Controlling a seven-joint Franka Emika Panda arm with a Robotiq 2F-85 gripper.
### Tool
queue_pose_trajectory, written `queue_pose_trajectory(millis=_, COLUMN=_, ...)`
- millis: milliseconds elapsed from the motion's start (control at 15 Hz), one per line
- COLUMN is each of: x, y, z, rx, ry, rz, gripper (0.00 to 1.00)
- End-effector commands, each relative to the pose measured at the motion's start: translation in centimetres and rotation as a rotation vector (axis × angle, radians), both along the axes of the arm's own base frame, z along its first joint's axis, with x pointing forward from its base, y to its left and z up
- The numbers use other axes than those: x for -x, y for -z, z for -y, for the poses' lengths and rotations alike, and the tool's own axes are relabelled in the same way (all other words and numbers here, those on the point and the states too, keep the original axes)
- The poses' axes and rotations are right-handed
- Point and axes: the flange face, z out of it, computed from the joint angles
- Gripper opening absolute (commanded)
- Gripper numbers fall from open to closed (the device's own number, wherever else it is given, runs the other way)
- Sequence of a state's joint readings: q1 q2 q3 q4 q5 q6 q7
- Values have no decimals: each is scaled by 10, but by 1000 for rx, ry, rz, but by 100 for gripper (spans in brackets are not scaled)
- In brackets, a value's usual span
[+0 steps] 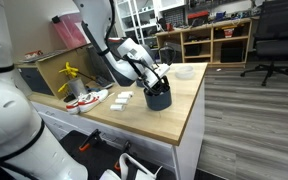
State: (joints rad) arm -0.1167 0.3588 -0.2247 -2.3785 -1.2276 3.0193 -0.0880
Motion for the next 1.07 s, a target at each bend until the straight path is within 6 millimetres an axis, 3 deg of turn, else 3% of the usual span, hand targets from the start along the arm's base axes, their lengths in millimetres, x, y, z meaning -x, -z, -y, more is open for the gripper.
queue_pose_trajectory(millis=0, x=11, y=8, z=0, rx=-17, ry=0, rz=1, gripper=26)
queue_pose_trajectory(millis=200, x=15, y=12, z=1, rx=-19, ry=-5, rz=-6, gripper=5)
queue_pose_trajectory(millis=533, x=17, y=7, z=2, rx=-36, ry=6, rz=4, gripper=5)
queue_pose_trajectory(millis=1000, x=19, y=-17, z=-1, rx=-127, ry=145, rz=21, gripper=5)
